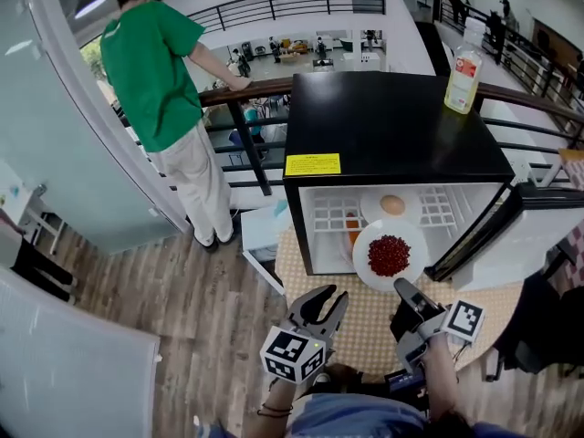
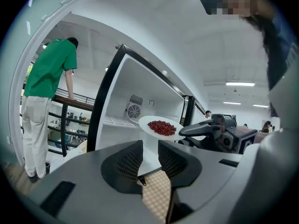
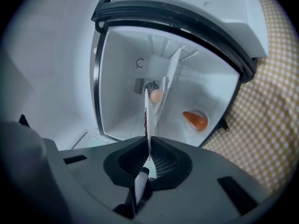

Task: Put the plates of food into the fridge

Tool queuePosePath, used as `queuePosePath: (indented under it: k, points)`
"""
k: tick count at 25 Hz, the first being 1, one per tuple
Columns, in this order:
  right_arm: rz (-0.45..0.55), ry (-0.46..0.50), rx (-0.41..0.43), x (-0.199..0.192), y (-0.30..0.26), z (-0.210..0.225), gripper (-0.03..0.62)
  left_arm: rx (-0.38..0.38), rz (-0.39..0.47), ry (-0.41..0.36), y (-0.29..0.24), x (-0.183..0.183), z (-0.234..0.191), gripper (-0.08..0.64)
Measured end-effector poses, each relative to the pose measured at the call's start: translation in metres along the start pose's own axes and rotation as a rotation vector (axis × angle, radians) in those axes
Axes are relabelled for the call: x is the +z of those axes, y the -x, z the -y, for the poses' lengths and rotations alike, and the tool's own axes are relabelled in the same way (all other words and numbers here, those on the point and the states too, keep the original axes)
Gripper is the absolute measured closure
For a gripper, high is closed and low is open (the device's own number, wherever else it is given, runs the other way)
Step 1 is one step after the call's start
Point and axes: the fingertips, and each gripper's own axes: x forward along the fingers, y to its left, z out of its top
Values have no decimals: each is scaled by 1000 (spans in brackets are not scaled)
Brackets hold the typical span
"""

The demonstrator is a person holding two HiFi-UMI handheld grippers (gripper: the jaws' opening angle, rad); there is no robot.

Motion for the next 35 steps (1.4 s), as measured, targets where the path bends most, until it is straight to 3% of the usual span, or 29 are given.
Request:
queuePosePath:
  k: [15, 24, 35]
  points:
    - [-49, -69, 44, 16, -122, -28, 566, 115, 17, -2, 13, 10, -25, 462]
    - [-68, -196, 21, 17, -157, -22, 566, 137, 18, -1, 22, 8, -29, 462]
    - [-25, -246, 4, 21, -166, -21, 563, 136, 24, -2, 27, 8, -26, 462]
